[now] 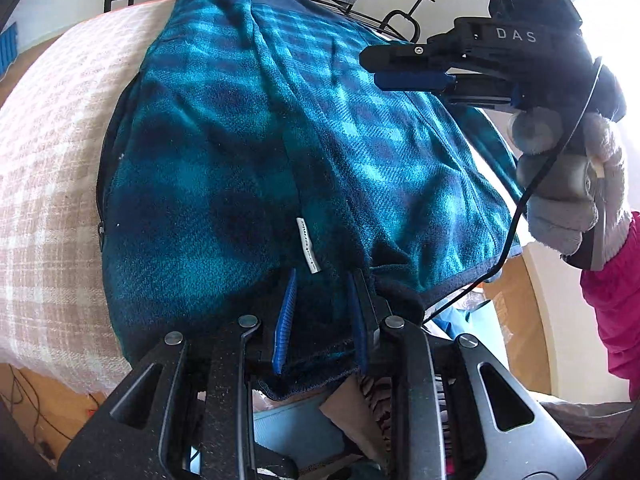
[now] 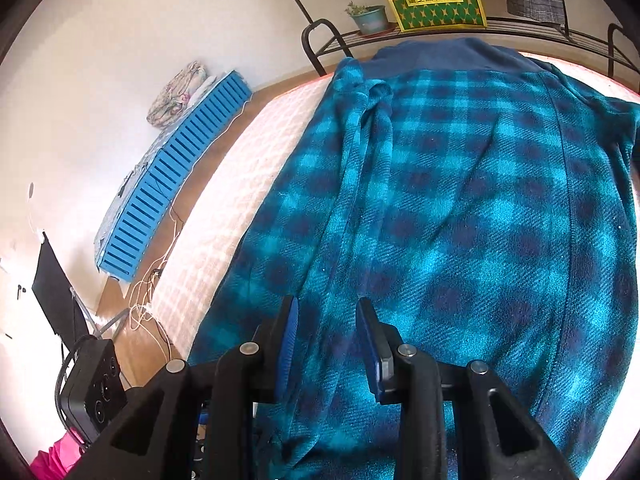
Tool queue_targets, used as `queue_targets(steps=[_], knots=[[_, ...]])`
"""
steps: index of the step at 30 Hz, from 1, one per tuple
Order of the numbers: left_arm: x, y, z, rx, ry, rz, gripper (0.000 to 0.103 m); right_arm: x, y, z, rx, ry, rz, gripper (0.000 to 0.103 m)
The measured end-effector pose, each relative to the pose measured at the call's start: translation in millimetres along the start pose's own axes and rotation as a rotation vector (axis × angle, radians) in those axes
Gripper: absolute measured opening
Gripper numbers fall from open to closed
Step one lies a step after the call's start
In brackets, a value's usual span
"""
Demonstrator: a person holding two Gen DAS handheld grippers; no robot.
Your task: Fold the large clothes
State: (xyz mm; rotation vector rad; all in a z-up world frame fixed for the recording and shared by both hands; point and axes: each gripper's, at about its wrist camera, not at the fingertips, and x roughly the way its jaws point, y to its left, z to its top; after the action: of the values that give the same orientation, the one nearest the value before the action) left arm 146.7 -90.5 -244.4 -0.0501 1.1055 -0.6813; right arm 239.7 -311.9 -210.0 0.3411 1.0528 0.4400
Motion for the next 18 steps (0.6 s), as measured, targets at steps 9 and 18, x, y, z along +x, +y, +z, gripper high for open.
queue_targets(steps=[9,18], knots=[[-41.0,8.1,-5.3,-0.086,-0.124,0.013,0.024,-5.7,5.4,20.6,-0.046,-0.024,-0.036,0.041],[-16.7,1.2,-5.0,-0.08,-0.036,0.057,0.034,65.0,29.3,95.8,-0.149,0.062,-0.145,0.05]])
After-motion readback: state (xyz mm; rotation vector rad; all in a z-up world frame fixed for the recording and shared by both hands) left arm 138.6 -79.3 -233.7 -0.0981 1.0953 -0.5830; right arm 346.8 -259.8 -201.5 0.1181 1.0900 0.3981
